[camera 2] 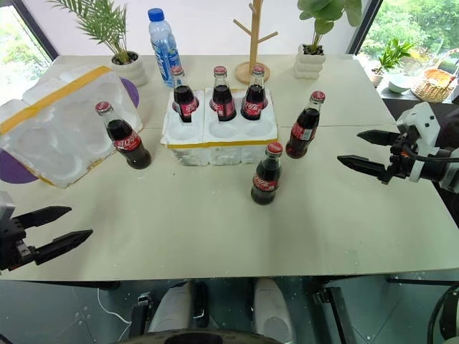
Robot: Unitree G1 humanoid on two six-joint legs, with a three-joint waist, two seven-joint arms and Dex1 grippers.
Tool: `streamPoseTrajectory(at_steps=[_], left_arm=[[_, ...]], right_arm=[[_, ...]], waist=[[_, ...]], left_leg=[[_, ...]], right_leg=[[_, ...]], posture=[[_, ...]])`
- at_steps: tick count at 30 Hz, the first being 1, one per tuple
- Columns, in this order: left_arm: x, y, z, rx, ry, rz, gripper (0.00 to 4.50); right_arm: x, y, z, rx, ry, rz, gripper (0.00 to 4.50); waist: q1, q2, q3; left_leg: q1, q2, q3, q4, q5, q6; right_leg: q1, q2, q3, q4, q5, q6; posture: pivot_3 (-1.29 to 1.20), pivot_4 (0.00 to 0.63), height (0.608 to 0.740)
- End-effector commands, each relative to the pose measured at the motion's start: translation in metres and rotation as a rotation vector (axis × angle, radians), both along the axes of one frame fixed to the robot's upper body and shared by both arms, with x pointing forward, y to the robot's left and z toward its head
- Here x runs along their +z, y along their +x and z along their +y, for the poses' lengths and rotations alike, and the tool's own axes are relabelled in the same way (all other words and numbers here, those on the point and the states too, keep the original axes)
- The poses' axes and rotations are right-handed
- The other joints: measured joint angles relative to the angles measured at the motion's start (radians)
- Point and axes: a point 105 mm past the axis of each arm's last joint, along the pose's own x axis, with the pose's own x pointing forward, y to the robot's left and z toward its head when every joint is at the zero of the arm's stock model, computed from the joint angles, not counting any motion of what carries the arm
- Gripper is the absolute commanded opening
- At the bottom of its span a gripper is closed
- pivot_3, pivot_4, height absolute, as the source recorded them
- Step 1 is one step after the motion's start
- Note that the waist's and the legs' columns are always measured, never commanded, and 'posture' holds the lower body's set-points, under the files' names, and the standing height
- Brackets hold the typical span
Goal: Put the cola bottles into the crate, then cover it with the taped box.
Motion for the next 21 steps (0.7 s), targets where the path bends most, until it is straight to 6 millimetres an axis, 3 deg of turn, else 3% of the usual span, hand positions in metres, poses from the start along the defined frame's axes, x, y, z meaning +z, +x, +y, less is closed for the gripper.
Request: streamPoseTrajectory(at_steps=[1, 7, 13, 16, 19, 21], left_arm=[[0.009, 0.002, 0.0, -0.003, 0.037, -0.057, 4.45], [0.012, 0.013, 0.009, 0.06, 0.047, -0.104, 4.45], [0.025, 0.038, 0.02, 0.159, 0.028, -0.228, 4.45], [0.031, 0.052, 0.014, 0.152, 0.008, -0.273, 4.45], [0.037, 0.074, 0.009, 0.181, -0.045, -0.323, 4.45], [0.035, 0.085, 0.0, 0.161, -0.06, -0.326, 4.45]], right_arm=[[0.012, -0.001, -0.002, 0.003, -0.024, -0.046, 4.5], [0.011, -0.002, -0.002, 0.0, -0.021, -0.052, 4.5], [0.006, -0.007, -0.005, -0.016, -0.023, 0.012, 4.5], [0.016, -0.009, -0.006, -0.004, -0.038, -0.006, 4.5], [0.051, -0.016, 0.003, 0.046, 0.031, -0.052, 4.5], [0.071, -0.03, 0.016, 0.143, 0.049, -0.051, 4.5]], waist=[[0.0, 0.0, 0.0], [0.001, 0.0, 0.0], [0.002, 0.0, 0.0], [0.002, 0.0, 0.0], [0.003, 0.002, 0.0], [0.004, 0.005, 0.001]], left_leg=[[0.0, 0.0, 0.0, 0.0, 0.0, 0.0], [0.0, 0.0, 0.0, 0.0, 0.0, 0.0], [0.0, -0.001, 0.0, 0.0, 0.0, 0.0], [0.0, -0.001, 0.0, 0.0, 0.0, 0.0], [0.0, -0.001, 0.0, 0.0, 0.0, 0.0], [0.0, -0.001, 0.0, 0.0, 0.0, 0.0]], right_leg=[[0.0, 0.0, 0.0, 0.0, 0.0, 0.0], [0.0, 0.0, 0.0, 0.0, 0.0, 0.0], [0.001, 0.0, 0.0, 0.0, 0.0, 0.0], [0.001, 0.0, 0.0, 0.0, 0.0, 0.0], [0.001, 0.0, 0.0, 0.001, 0.0, 0.0], [0.001, 0.001, 0.001, 0.001, 0.001, 0.0]], posture=[[0.0, 0.15, 0.74], [0.0, 0.15, 0.74], [0.0, 0.15, 0.74], [0.0, 0.15, 0.74], [0.0, 0.15, 0.74], [0.0, 0.15, 0.74]])
